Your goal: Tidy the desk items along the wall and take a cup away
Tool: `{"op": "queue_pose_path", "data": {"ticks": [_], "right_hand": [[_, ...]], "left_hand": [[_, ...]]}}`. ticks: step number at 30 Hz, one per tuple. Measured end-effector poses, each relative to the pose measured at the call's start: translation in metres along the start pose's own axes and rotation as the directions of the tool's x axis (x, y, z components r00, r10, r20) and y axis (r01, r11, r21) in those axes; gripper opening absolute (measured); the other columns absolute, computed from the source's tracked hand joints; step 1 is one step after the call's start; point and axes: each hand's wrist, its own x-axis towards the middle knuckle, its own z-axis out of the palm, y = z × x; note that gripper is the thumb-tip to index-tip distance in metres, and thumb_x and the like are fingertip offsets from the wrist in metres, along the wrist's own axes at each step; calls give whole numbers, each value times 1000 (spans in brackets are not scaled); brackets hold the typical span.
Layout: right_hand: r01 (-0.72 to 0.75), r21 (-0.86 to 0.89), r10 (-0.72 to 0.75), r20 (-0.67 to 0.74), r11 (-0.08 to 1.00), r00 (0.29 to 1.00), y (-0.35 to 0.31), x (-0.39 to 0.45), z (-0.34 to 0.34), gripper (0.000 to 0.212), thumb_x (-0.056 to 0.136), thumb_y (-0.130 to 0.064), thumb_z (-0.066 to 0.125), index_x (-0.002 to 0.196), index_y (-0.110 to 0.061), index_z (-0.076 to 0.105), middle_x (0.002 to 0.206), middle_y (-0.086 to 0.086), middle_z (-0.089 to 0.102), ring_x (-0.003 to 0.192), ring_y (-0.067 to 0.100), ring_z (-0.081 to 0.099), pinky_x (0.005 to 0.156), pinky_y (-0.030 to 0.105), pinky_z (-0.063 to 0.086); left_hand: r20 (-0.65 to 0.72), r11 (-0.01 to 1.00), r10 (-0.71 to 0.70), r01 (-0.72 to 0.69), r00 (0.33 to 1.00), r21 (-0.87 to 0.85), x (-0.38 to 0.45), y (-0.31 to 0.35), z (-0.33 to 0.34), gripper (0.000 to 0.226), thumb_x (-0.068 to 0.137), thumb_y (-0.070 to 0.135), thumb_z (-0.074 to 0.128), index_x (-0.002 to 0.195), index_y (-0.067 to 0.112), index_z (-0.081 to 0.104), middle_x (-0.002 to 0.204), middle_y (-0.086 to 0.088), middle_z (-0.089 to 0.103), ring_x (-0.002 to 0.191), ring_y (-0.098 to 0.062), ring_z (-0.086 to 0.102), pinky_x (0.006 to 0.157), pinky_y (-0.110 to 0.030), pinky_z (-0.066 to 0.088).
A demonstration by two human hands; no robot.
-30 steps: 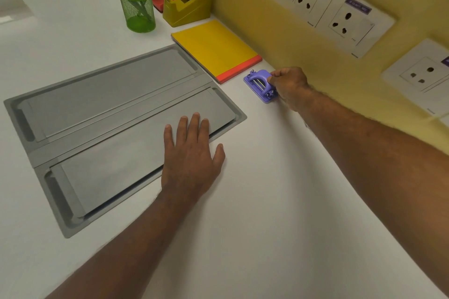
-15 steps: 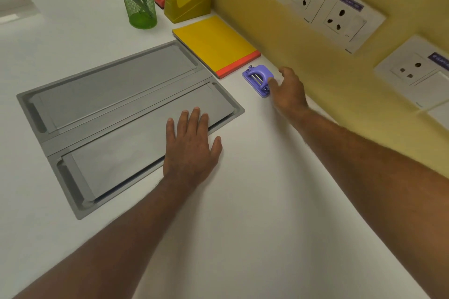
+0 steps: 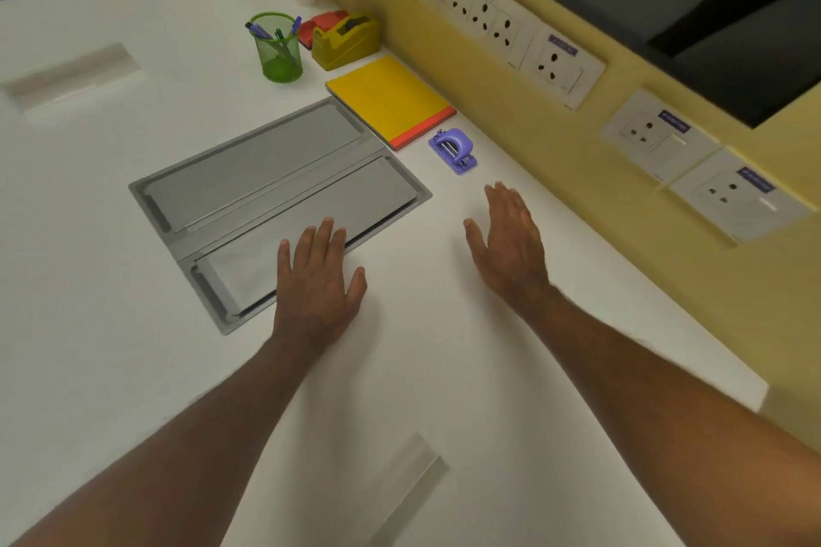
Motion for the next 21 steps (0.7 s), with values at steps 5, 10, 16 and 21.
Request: {"op": "queue_pose_path", "data": {"ticks": [5, 10, 16, 21], "right_hand": [[-31, 19, 30, 48, 999, 998, -29, -71, -30, 61, 104, -41, 42, 157, -13, 31, 165, 7, 28, 155, 24, 19, 125, 40, 20], [-37, 21, 35, 85, 999, 996, -69, -137, -64, 61, 104, -41, 43, 157, -12, 31, 165, 7, 29, 154, 25, 21, 125, 40, 22], [-4, 9, 3, 107, 1000, 994, -113, -209, -104, 62, 104, -42, 42, 157, -11, 32, 164, 8, 31, 154, 26, 22, 124, 40, 23], [42, -26, -38, 138, 999, 990, -140, -267, -130, 64, 103, -43, 43, 157, -11, 30, 165, 8, 29, 155, 27, 20, 123, 41, 24]], "left_hand": [[4, 1000, -10, 10, 1000, 14, -55, -5, -53, 62, 99, 43, 45, 152, 12, 38, 163, -9, 29, 150, -32, 27, 122, -58, 16], [15, 998, -10, 10, 1000, 61, -121, -13, -103, 61, 99, 44, 45, 150, 11, 40, 161, -10, 32, 148, -32, 30, 119, -59, 21], [-10, 994, -45, 46, 999, 95, -198, -23, -150, 60, 98, 44, 45, 148, 12, 42, 160, -9, 35, 146, -31, 33, 119, -57, 22], [-18, 992, -62, 64, 998, 107, -258, -28, -178, 60, 97, 43, 48, 147, 11, 44, 159, -10, 37, 146, -32, 34, 120, -58, 21]]}}
